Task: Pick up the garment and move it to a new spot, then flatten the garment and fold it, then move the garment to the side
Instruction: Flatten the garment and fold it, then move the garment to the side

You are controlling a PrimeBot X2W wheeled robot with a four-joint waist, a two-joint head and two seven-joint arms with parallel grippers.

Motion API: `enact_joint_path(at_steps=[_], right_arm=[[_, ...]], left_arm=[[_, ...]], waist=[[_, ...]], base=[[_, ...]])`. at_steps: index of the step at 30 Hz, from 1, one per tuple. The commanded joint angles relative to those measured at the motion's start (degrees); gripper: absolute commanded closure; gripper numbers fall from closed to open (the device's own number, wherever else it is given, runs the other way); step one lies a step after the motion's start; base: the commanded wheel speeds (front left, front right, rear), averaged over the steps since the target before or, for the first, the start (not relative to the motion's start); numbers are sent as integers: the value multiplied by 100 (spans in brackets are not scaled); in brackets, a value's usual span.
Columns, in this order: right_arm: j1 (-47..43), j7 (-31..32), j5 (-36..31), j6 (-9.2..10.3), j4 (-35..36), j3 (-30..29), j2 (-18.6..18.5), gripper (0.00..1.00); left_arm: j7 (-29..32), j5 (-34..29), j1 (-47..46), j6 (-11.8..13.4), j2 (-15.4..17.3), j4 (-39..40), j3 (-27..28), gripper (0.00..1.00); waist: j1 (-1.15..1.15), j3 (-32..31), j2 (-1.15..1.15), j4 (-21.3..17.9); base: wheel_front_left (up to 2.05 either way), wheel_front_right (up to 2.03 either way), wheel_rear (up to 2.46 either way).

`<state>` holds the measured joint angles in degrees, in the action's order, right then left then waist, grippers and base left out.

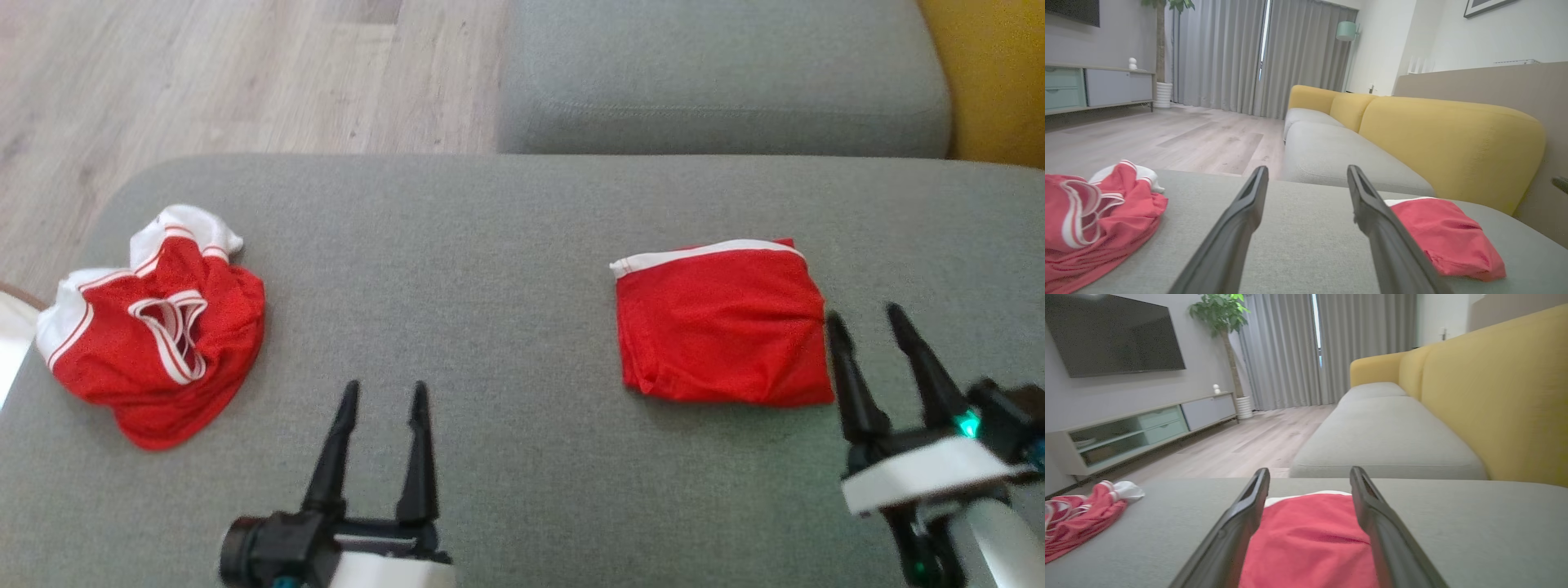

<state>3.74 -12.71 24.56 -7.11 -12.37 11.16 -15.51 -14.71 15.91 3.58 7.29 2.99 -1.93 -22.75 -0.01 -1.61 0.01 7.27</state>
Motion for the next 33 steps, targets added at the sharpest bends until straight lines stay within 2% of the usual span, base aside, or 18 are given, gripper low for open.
enact_joint_path(at_steps=[1, 7, 13, 22, 33], right_arm=[[42, -102, -129, -37, 177, -12, -114, 0], [-600, -221, -704, -37, 89, -383, -56, 0], [-1012, -227, -1070, -37, 299, -511, 162, 0], [-1149, -228, -1165, -37, 322, -574, 350, 0], [-1119, -229, -1211, -37, 270, -655, 407, 0]], left_arm=[[-29, -91, -101, 75, -12, 242, 287, 0], [-29, -454, 406, 171, -11, 370, 712, 0], [-29, -638, 836, 94, -11, 377, 954, 0], [-29, -849, 817, -84, -11, 304, 1047, 0], [-29, -729, 708, -69, -11, 277, 896, 0]], waist=[[1, -65, -1, -47], [1, -224, -1, -124], [1, -309, -1, -192], [1, -344, -1, -188], [1, -277, -1, -188]], base=[[0, 0, 0], [0, 0, 0], [0, 0, 0], [0, 0, 0], [0, 0, 0]])
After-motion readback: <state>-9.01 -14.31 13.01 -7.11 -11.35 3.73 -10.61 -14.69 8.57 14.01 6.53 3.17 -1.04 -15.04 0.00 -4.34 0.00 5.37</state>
